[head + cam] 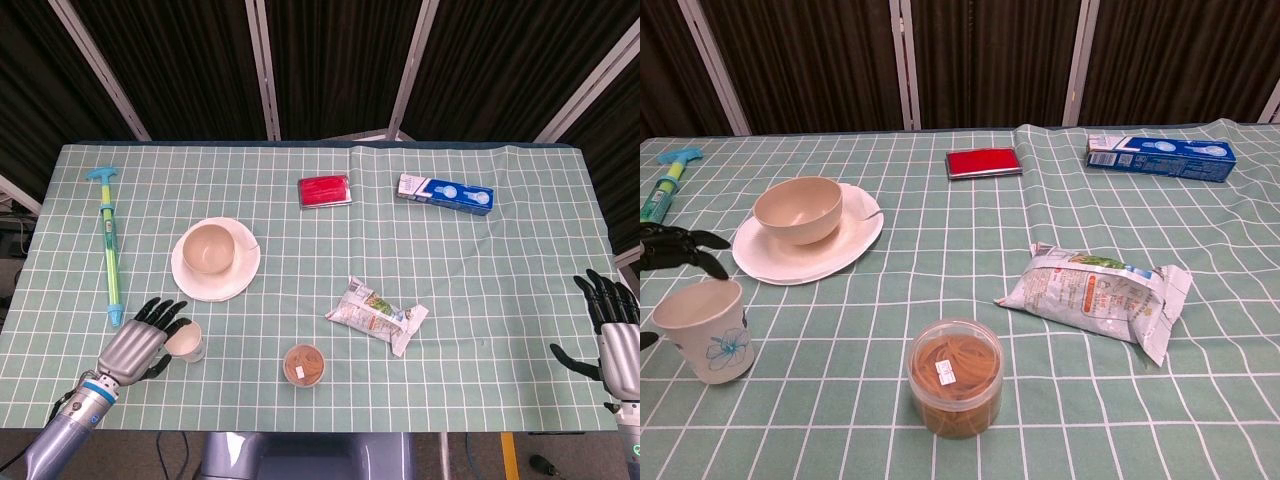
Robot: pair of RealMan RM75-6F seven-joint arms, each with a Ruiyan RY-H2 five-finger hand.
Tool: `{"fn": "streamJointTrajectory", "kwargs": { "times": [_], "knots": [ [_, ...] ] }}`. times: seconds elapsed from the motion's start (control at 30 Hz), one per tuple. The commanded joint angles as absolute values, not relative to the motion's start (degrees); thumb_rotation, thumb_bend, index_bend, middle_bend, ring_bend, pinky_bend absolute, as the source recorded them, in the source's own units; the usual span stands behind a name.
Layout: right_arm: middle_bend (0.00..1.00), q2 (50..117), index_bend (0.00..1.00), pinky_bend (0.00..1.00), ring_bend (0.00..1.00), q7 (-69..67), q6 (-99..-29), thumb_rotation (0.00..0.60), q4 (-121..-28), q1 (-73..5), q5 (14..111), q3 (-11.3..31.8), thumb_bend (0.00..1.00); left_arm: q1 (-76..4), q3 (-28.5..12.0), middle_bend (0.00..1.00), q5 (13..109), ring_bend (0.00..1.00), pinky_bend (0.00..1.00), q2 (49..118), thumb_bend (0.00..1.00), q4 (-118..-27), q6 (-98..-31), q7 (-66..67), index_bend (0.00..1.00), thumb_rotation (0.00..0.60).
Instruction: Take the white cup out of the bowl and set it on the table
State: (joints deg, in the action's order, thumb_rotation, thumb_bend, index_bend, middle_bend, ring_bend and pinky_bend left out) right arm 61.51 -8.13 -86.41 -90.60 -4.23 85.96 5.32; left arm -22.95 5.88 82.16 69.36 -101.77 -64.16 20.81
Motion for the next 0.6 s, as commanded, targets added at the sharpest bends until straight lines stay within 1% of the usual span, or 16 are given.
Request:
{"fn": "streamJointTrajectory", "kwargs": {
  "times": [0.03,0.1,0.2,0.4,0.5,0.6],
  "knots": [
    [0.00,61.55,0.06,0.00,0.00,-7.91,-86.20,0.600,-90.58,-4.31,86.06,5.19,0.09,-19.91,5.71,0.00,86.00,0.00,0.00,66.80,0.43,-103.91,-70.77,16.65,0.05,0.600],
    [0.00,61.58,0.06,0.00,0.00,-7.65,-86.03,0.600,-90.58,-4.40,86.17,5.10,0.09,-17.63,5.50,0.00,86.95,0.00,0.00,65.84,0.41,-104.43,-75.09,13.92,0.03,0.600],
    [0.00,61.80,0.06,0.00,0.00,-7.13,-85.69,0.600,-90.47,-4.56,86.06,5.07,0.09,-14.66,5.07,0.00,87.68,0.00,0.00,65.61,0.39,-102.87,-80.26,10.73,0.02,0.600],
    [0.00,62.31,0.05,0.00,0.00,-5.06,-84.43,0.600,-90.28,-5.11,86.22,4.59,0.09,-9.29,3.02,0.00,87.45,0.00,0.00,69.23,0.35,-95.49,-89.53,11.78,0.00,0.600],
    [0.00,62.85,0.05,0.00,0.00,-3.28,-84.48,0.600,-89.94,-5.30,86.64,4.44,0.09,-7.54,2.34,0.00,86.58,0.00,0.00,70.71,0.30,-92.39,-91.54,12.34,0.00,0.600],
    [0.00,63.26,0.05,0.00,0.00,-2.40,-84.49,0.600,-89.67,-5.40,87.04,4.24,0.09,-6.68,2.05,0.00,85.75,0.00,0.00,70.86,0.28,-91.24,-91.73,10.91,0.00,0.600]
  ]
}}
